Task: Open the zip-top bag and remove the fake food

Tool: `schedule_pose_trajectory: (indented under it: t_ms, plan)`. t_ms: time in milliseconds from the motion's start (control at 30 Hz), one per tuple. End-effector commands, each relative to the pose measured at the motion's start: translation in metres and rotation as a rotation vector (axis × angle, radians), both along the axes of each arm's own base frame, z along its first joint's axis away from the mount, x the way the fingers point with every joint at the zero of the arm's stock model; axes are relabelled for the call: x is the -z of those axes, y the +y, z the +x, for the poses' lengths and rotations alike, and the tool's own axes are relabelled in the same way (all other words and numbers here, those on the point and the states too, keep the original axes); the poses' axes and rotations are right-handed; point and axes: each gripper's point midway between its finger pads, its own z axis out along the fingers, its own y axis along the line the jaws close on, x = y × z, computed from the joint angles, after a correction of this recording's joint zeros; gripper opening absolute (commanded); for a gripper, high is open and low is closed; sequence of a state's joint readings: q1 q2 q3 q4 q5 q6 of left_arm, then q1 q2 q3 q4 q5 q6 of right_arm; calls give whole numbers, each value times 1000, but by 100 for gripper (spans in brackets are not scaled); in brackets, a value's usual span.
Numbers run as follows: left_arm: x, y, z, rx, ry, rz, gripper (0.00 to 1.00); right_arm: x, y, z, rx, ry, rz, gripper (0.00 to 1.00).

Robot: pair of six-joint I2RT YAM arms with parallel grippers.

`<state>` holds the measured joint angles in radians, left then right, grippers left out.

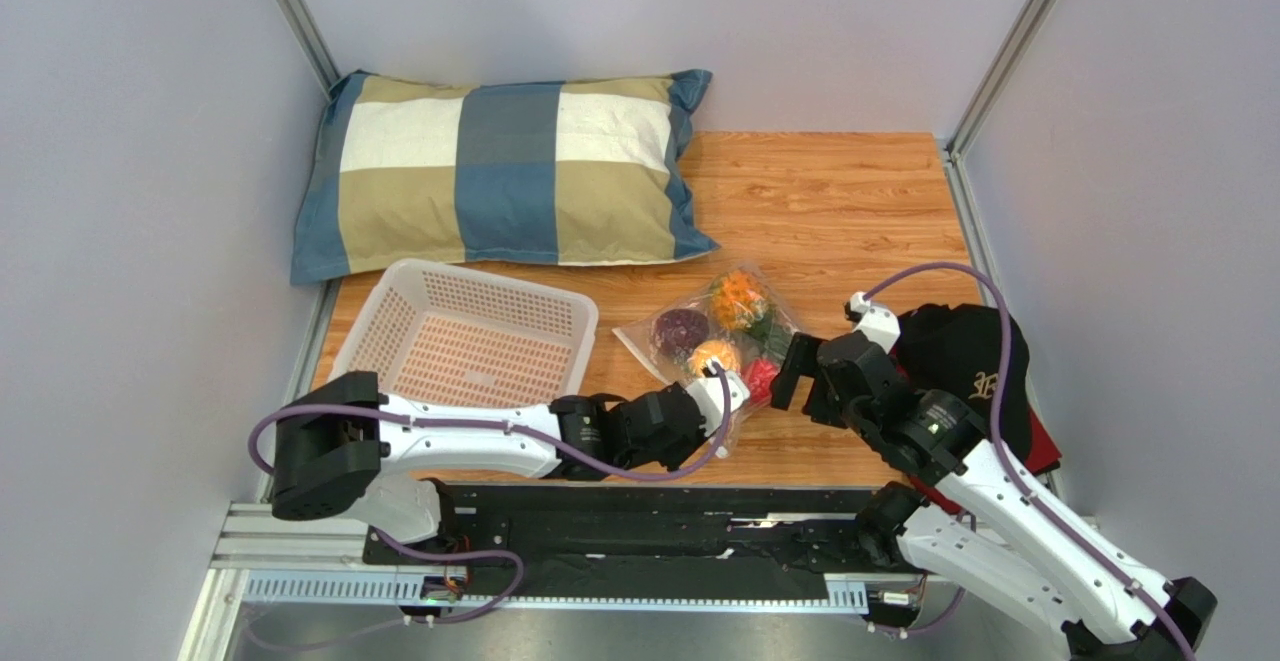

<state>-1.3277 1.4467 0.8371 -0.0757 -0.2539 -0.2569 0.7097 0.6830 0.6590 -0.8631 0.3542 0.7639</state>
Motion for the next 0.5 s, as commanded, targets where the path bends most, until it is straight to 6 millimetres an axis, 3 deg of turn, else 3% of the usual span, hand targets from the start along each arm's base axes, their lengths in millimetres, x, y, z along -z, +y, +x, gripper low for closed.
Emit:
schedule_pose_trajectory:
  t_ms: [0,200,267,467]
  plan:
    - [-9,9,35,32,-312,67,18,-23,5,2,-3,-74,87,100]
    - [-5,1,33,146,-431,52,21,-37,9,-2,-45,-116,135,100]
    - [4,-5,22,229,-440,73,21,-41,10,-3,-50,-126,147,100]
    - [12,-19,17,274,-573,135,22,-52,6,-6,-51,-173,181,100]
